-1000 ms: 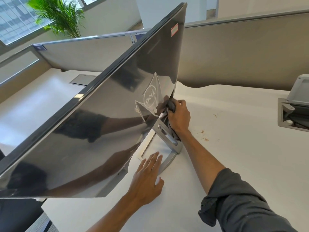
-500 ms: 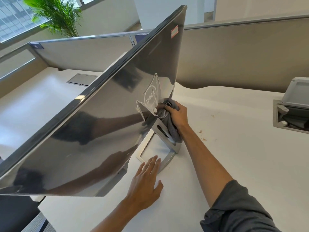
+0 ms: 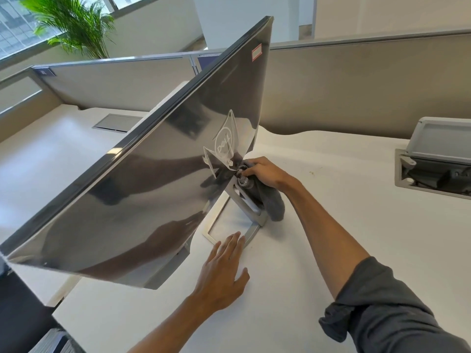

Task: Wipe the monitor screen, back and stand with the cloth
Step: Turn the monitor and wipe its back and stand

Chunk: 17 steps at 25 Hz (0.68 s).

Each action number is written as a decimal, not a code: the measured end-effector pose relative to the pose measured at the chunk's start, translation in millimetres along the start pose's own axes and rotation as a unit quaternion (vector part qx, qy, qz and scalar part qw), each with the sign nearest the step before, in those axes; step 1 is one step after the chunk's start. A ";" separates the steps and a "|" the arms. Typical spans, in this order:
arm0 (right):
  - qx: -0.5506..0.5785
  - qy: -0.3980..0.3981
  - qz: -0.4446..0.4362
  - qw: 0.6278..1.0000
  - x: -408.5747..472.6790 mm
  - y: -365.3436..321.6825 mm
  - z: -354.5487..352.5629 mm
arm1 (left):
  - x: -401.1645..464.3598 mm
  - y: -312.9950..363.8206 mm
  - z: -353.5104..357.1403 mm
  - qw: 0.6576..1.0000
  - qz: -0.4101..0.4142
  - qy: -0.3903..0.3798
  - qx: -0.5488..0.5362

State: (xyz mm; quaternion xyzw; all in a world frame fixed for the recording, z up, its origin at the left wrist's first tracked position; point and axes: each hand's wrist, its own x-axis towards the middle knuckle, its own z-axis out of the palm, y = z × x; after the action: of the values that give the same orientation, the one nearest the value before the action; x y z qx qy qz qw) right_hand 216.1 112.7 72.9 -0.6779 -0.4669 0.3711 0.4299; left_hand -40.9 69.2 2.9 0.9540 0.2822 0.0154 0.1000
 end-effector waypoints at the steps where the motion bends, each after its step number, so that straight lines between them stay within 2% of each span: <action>1: -0.034 0.058 -0.007 0.998 -6.9 0.3 0.9 | -0.9 -1.0 -0.2 1.000 0.002 0.001 -0.002; 3: -0.027 0.225 -0.010 0.974 -33.1 -1.7 11.0 | -3.0 -2.6 -1.6 1.000 0.003 0.004 -0.007; 4: 0.000 0.285 -0.014 0.958 -47.1 -6.5 21.7 | -3.7 -4.4 -2.5 1.000 0.007 0.011 -0.002; 5: 0.027 0.313 -0.018 0.949 -57.6 -11.6 35.8 | -4.5 -6.7 -3.3 1.000 0.009 0.018 0.000; 9: 0.008 0.346 -0.043 0.937 -74.8 -17.6 99.0 | -13.8 -16.8 -3.7 1.000 0.001 0.026 -0.014; 12: -0.056 0.371 -0.049 0.926 -82.9 2.5 122.1 | -21.7 -17.5 -3.2 1.000 0.003 0.021 -0.014; 16: -0.064 0.335 0.113 0.933 -101.6 22.1 105.0 | -33.2 -22.7 -1.5 0.999 -0.013 0.040 0.006; 17: -0.067 0.343 0.125 0.929 -103.7 17.6 99.9 | -35.6 -25.6 -0.9 0.999 -0.026 0.035 0.006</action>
State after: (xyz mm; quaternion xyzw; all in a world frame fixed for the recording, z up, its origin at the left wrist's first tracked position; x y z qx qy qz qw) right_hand 101.4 34.1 31.6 -0.8437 -0.2263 0.1348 0.4677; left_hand -84.6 71.1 -0.3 0.9458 0.3101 0.0448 0.0851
